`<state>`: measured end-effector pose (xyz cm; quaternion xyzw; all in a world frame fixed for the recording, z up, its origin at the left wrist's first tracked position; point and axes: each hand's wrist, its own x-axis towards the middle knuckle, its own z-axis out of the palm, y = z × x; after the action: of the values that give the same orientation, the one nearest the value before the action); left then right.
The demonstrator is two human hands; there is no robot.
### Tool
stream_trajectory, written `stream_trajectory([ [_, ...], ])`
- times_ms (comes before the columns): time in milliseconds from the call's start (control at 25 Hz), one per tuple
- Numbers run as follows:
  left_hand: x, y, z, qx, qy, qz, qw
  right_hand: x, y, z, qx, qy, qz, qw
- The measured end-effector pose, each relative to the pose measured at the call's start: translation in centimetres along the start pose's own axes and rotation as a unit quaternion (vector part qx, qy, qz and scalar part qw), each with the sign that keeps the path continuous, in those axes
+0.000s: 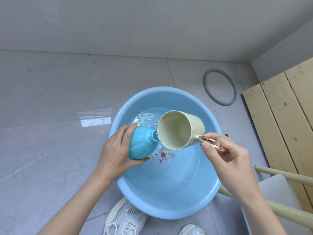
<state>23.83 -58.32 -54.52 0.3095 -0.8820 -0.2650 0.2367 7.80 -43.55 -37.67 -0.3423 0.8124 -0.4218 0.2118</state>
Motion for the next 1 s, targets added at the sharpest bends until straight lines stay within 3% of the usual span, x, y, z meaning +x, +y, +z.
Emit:
stream_trajectory([
  [1000,-0.02,0.04,-0.04,-0.006,0.001,-0.005,1.0,-0.01,-0.12,0.15,-0.052,0.008,-0.048,0.997],
])
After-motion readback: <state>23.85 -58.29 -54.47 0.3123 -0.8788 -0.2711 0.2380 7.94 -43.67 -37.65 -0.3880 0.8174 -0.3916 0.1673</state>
